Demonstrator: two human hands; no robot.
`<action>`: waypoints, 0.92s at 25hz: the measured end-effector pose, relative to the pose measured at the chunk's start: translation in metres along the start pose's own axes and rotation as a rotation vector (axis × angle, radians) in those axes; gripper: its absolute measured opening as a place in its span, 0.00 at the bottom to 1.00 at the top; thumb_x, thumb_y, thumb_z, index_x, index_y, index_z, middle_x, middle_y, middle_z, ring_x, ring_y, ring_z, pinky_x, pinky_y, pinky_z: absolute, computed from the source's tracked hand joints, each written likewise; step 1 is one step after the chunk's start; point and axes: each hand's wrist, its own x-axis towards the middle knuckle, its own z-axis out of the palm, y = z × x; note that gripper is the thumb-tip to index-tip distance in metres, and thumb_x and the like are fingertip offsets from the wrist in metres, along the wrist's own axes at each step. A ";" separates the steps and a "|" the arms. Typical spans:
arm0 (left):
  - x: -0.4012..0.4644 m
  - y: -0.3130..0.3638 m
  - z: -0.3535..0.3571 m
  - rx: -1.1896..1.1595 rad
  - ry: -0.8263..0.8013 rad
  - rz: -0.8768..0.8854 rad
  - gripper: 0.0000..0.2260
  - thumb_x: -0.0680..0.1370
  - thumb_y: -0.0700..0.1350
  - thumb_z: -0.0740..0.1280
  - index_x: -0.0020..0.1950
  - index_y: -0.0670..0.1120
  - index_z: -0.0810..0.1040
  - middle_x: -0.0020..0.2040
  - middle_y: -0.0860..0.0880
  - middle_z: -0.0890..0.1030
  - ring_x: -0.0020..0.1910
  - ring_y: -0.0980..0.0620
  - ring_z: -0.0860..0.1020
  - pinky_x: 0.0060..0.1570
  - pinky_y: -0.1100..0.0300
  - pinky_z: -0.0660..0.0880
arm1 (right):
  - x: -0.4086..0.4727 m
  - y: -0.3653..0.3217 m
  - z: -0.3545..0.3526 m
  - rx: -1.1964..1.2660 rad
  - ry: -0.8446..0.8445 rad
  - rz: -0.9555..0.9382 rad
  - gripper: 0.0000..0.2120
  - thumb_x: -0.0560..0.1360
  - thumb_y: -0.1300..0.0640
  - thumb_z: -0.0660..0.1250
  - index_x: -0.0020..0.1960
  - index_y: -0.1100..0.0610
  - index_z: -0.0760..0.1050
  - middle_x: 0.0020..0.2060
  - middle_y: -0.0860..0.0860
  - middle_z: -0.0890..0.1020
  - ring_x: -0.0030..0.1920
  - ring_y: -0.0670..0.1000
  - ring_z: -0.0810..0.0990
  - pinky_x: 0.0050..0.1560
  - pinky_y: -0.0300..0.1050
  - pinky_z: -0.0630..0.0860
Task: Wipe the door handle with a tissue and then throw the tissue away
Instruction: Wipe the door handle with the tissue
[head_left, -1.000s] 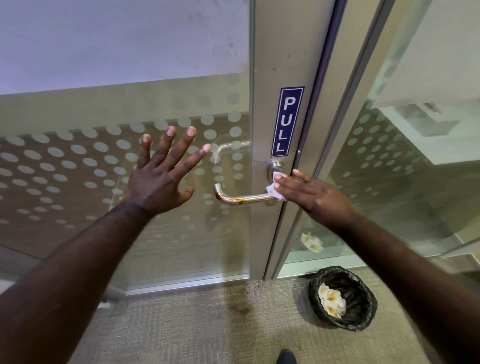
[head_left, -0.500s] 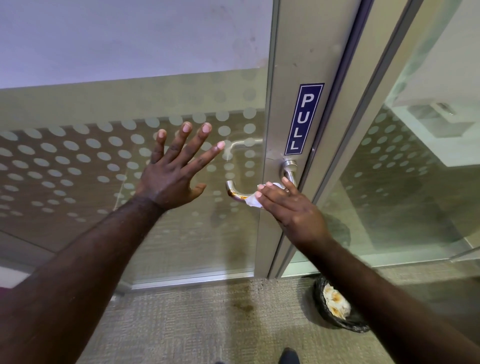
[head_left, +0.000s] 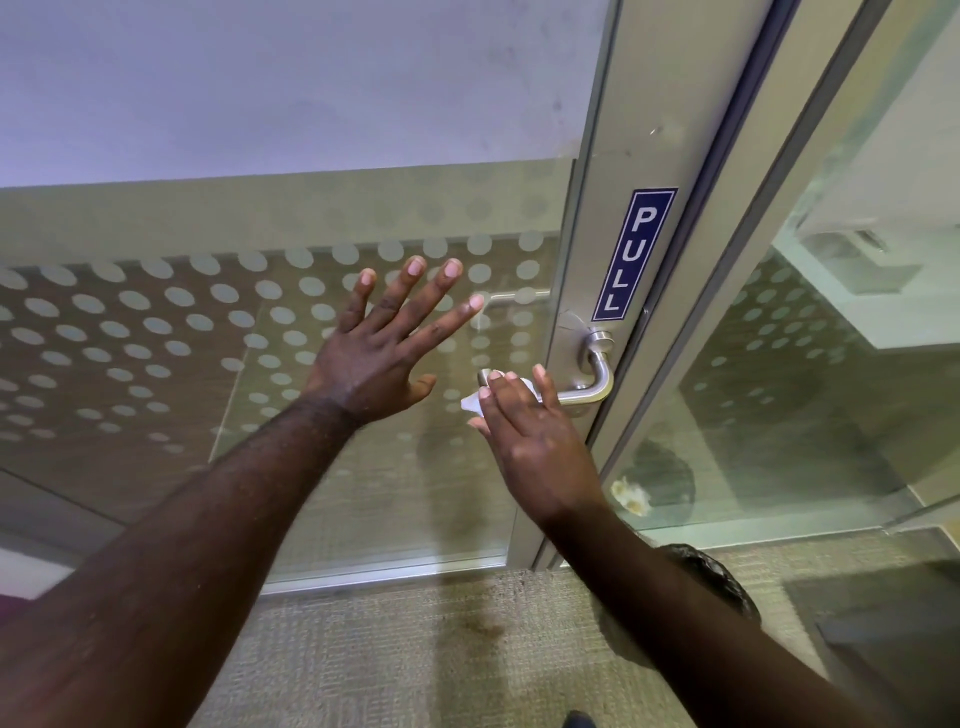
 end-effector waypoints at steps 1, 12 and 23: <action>0.000 0.000 0.000 -0.008 -0.006 0.002 0.56 0.63 0.58 0.76 0.82 0.56 0.46 0.83 0.51 0.41 0.81 0.47 0.41 0.77 0.46 0.34 | 0.004 -0.004 0.000 -0.014 0.012 0.014 0.13 0.77 0.59 0.69 0.56 0.67 0.79 0.55 0.62 0.82 0.59 0.59 0.80 0.68 0.61 0.67; 0.001 -0.001 -0.006 -0.084 -0.051 0.002 0.60 0.62 0.56 0.79 0.82 0.56 0.41 0.82 0.52 0.35 0.80 0.49 0.36 0.76 0.47 0.32 | 0.041 -0.029 -0.012 -0.095 -0.275 0.229 0.13 0.75 0.69 0.61 0.58 0.67 0.78 0.52 0.63 0.82 0.53 0.59 0.82 0.74 0.57 0.59; 0.001 -0.001 -0.007 -0.109 -0.063 -0.004 0.60 0.62 0.54 0.79 0.82 0.56 0.41 0.81 0.52 0.35 0.80 0.49 0.35 0.76 0.47 0.31 | 0.042 -0.033 -0.021 -0.047 -0.432 0.307 0.16 0.79 0.67 0.58 0.66 0.67 0.71 0.63 0.64 0.76 0.67 0.59 0.73 0.76 0.53 0.47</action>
